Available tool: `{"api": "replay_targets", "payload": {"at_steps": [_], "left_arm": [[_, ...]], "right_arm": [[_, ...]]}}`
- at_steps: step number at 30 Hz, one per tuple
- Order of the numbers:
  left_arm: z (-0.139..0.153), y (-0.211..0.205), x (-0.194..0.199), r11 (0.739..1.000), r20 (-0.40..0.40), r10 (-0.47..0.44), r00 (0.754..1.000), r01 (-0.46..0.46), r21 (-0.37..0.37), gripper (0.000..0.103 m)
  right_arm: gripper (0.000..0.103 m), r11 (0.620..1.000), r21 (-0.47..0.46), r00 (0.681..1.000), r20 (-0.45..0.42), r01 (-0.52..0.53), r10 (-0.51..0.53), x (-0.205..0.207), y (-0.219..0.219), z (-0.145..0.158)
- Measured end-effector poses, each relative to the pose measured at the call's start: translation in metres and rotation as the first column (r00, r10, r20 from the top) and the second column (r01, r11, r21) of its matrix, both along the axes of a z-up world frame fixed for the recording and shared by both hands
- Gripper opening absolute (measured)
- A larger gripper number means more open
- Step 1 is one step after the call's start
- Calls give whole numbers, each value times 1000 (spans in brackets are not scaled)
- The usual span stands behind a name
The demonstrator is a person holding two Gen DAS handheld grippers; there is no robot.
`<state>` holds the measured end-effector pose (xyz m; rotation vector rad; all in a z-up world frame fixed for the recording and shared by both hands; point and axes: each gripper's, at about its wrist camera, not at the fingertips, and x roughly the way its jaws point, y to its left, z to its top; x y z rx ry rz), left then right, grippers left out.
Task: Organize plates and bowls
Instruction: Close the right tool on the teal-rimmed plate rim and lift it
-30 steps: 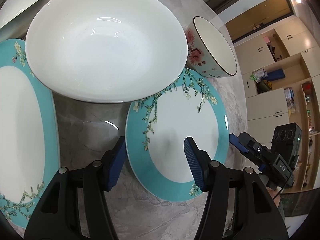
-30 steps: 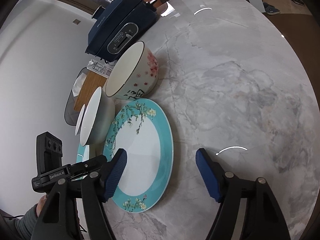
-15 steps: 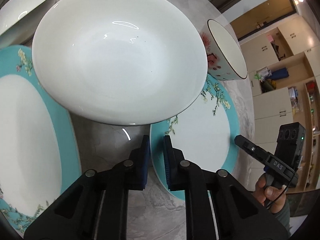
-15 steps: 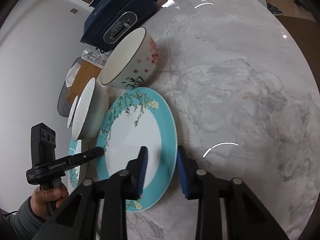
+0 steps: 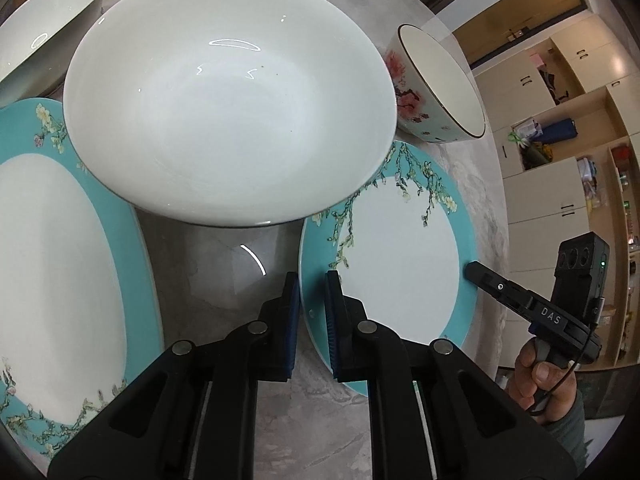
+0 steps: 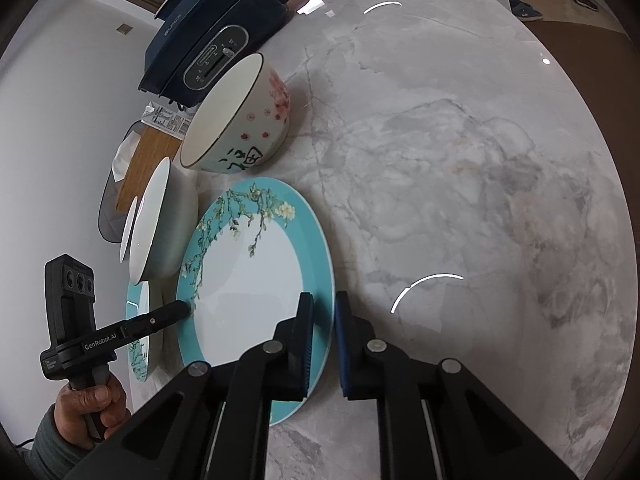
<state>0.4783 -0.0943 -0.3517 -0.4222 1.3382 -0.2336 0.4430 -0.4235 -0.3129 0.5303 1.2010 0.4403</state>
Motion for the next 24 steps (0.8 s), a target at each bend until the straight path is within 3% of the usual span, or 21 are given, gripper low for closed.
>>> {"api": "replay_targets", "payload": {"at_steps": [14,24], "left_arm": [[33,3,-38,999,39,-35,999,35,-12,10],[68,36,-112,999,90,-36,995,39,-30,10]], "right_arm": [[13,1000,3,1000,24,17,-17,-36,2,23],[13,1000,11,997,74,-7,7,-112,35,65]]}}
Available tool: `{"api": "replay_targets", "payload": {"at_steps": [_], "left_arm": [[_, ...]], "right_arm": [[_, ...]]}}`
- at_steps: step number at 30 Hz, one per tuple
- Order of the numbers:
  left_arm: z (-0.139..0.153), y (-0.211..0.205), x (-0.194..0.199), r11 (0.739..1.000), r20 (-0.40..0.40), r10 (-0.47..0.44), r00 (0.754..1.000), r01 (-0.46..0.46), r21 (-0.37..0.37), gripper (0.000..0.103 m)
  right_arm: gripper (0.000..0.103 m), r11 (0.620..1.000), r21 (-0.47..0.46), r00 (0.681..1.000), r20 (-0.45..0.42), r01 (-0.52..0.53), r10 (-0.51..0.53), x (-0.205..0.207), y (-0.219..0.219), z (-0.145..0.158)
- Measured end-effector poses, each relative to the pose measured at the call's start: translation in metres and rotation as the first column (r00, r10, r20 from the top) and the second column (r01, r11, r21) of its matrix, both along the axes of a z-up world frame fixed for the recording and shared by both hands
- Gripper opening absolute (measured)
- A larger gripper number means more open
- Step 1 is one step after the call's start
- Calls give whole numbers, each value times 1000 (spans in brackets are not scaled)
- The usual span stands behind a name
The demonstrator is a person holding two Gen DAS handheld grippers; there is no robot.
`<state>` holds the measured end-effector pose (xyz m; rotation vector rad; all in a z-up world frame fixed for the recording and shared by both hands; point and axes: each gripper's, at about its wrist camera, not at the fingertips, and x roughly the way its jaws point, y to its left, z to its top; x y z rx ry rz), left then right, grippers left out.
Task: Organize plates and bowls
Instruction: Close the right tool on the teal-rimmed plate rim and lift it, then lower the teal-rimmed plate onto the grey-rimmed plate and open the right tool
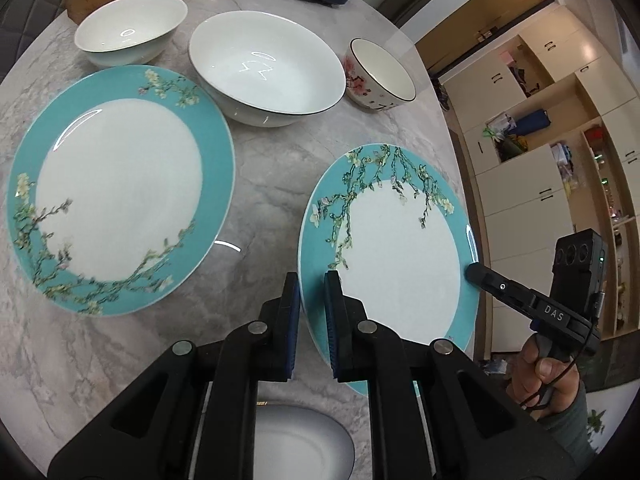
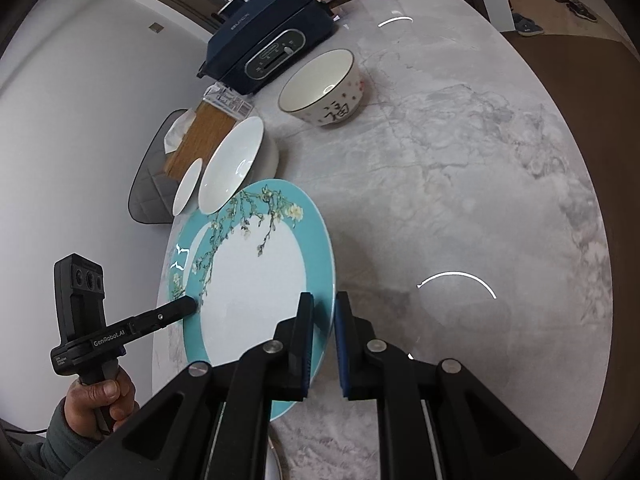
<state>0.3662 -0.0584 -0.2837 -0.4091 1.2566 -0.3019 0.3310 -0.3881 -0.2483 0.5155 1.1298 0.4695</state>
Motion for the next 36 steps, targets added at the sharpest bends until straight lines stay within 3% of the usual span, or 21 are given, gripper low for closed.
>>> {"api": "replay_targets", "payload": {"at_steps": [7,17,23,36], "left_arm": [[17,40,-75,1000,15,-3,1000,3,9,10],[0,95,-174,999,-35,-23,999,24,27,10],[-18,106,-201,999,-51,-36,998,37,19,10],[-46,106,-215,997,-77,-63,995,67,46,11]], "right_arm": [[13,1000,9,1000,-7,-19,19,-69,43,10],[13,1000,11,997,-75,-15,16,-149,91,-17],[13,1000,-8,996,-87,-7,7,-174,100,-27],[13,997,-69,994,-104,-22,15,-194,109,-48]]}}
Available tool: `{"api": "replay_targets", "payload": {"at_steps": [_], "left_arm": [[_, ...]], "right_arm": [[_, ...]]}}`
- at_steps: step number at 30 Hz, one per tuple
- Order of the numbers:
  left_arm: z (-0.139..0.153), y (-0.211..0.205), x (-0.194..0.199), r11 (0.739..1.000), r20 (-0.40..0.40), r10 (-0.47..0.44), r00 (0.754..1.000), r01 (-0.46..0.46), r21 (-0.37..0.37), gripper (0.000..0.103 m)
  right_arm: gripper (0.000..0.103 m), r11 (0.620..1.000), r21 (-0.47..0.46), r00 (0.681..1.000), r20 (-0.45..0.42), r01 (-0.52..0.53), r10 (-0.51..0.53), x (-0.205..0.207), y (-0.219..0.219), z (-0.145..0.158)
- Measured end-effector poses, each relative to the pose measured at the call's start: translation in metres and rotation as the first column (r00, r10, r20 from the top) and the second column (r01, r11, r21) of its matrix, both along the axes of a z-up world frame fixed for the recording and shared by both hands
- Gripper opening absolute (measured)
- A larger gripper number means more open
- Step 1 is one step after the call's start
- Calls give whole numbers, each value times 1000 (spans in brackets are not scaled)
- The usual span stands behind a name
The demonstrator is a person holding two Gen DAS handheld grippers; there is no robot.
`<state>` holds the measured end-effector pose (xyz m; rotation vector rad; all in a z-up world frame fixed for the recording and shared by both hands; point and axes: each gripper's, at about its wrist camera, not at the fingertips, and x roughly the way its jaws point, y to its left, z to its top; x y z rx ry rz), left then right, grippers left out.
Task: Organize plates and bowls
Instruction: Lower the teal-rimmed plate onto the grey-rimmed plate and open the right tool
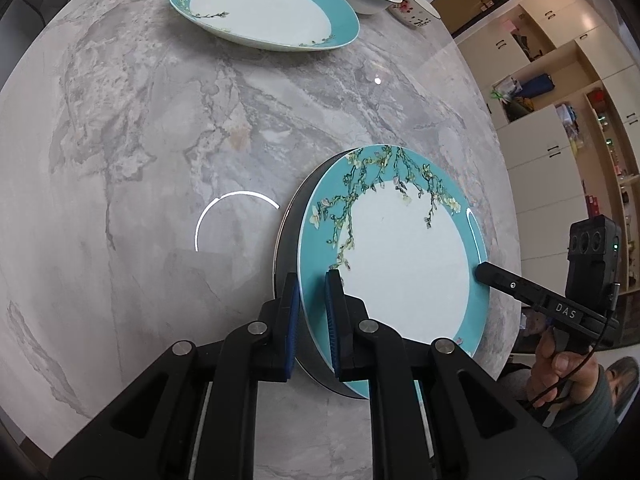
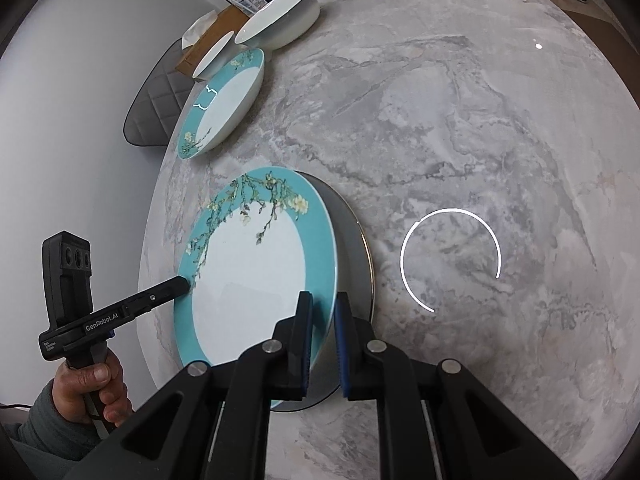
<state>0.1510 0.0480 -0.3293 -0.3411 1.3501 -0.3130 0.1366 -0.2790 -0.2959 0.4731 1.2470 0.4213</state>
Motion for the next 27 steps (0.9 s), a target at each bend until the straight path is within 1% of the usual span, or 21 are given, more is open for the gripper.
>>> {"api": "replay_targets", "payload": {"at_steps": [4,8,13,21,27], "left_arm": [[-5,-2,-2,1000,-6,-5,1000,5,6,11],[-8,-5,-1,1000,1,-10,1000,10,10,11],[-8,-4,1,1000,4,6,1000,-6,7,11],[-8,-2,-1,999,4,32,999,-32,-2,12],[-9,-2,-2,999,6,32,999,-32,-6,13]], "right_arm": [[13,1000,-15,1000,-1,4,-4,-1,-1,-3],[14,998,-55,1000,-2,-5,5,-3,3,-7],[14,998,-59,1000,9,-1,1,-4,3,-8],[20,987,-152,997,49,-57,65,-6,17,-2],[21,972,-225,994,72,-63,81,-9,24,2]]}}
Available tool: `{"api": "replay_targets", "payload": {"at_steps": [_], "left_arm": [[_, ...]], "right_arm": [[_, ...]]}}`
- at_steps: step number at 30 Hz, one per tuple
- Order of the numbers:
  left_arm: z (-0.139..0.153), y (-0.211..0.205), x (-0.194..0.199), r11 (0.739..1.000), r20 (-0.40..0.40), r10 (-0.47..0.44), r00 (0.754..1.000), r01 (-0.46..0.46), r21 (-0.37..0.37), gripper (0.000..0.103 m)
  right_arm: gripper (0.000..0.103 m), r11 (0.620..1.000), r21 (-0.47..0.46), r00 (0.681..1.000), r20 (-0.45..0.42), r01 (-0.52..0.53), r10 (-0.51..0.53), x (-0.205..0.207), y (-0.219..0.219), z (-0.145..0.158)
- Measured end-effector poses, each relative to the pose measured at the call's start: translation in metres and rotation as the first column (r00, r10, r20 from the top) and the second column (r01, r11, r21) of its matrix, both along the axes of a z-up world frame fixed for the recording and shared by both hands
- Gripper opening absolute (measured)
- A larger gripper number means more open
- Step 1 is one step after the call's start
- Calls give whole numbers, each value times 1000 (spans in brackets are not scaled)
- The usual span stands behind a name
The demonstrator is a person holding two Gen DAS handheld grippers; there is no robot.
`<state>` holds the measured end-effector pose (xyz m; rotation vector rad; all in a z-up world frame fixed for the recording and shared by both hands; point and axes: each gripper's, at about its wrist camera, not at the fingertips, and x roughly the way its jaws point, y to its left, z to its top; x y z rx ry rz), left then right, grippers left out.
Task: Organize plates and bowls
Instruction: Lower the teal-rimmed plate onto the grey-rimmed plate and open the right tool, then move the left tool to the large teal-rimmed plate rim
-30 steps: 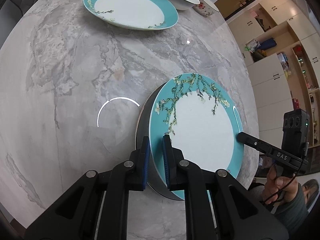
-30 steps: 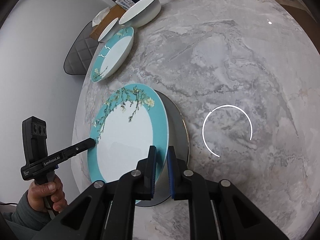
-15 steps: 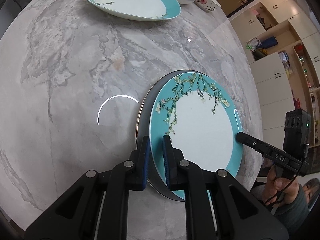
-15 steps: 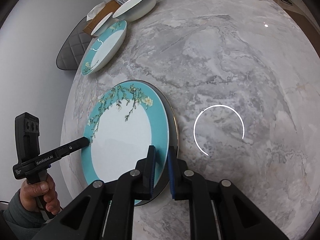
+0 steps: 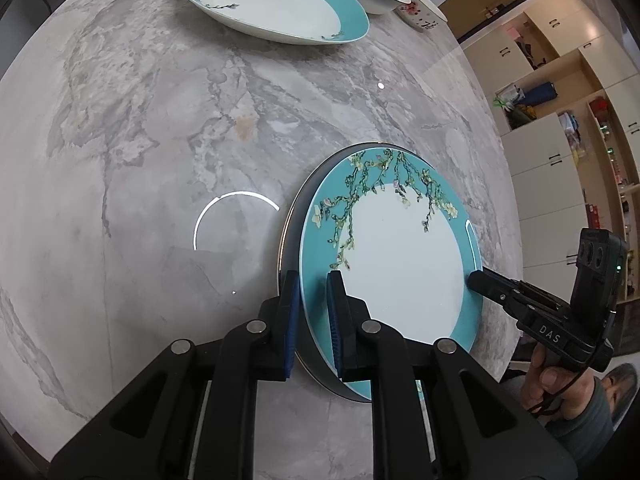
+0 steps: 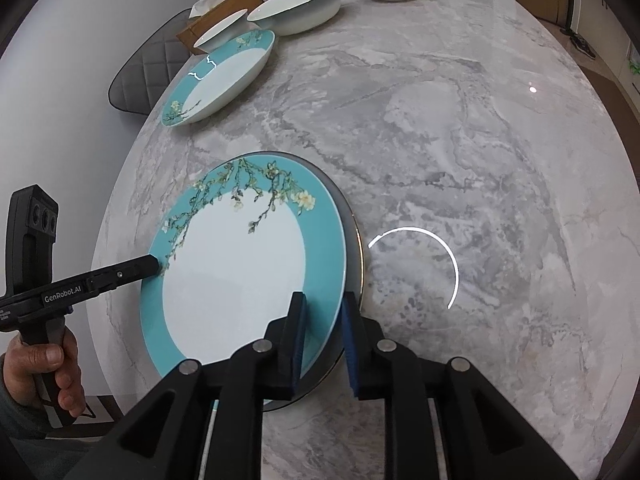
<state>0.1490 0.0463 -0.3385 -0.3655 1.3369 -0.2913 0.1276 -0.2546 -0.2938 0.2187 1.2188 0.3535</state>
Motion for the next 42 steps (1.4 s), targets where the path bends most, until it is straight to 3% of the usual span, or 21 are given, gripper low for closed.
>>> {"api": "replay_targets", "payload": {"at_steps": [4,7,10,12,15,18,19,21,22,23,27,30,35,38,42], "left_arm": [[1,-3,1,999,8,-27,1000,27,20,14],[1,-7,2,999,6,-39,999,39,30,14],[2,-8,2,998,3,-54,999,54,44,17],[4,-7,0,997,5,-63,998,62,50,20],[5,-1,-2,997,-2,-34,999,34,63,65],[13,9,-5,999,11,-6,1000,6,50,66],[18,12,-5,999,18,-4,1000,3,50,72],[29,21,-4,999,42,4,999,-6,41,84],[34,27,-2,999,44,9,999,-11,32,98],[38,33,1,1000,40,13,999,-14,23,103],[58,54,17,997,80,38,996,-43,69,103],[70,62,34,993,140,41,989,-56,108,103],[83,66,73,982,242,35,970,-79,173,103],[81,71,112,981,208,50,977,-87,176,103],[66,81,173,972,132,104,986,-129,199,102]], "right_arm": [[22,995,-104,999,34,7,-3,-3,7,3],[23,994,-108,999,34,12,-8,-5,11,3],[34,994,-102,999,44,33,-29,-7,11,6],[50,993,-104,997,57,56,-51,-8,9,11],[62,990,-102,993,74,101,-94,-12,3,17],[75,984,-106,987,89,143,-134,-14,-4,25],[80,983,-96,985,90,155,-146,-14,-7,29],[100,983,-46,981,89,177,-172,-14,-15,36],[103,982,-14,979,86,187,-186,-13,-20,40],[103,981,23,978,76,192,-193,-12,-24,44],[103,973,107,976,56,205,-212,2,-33,61],[103,968,139,969,111,207,-223,18,-33,75],[103,974,191,968,193,123,-160,77,-18,88],[103,972,225,973,200,73,-120,125,-4,90],[102,970,235,989,123,54,-85,194,17,74]]}}
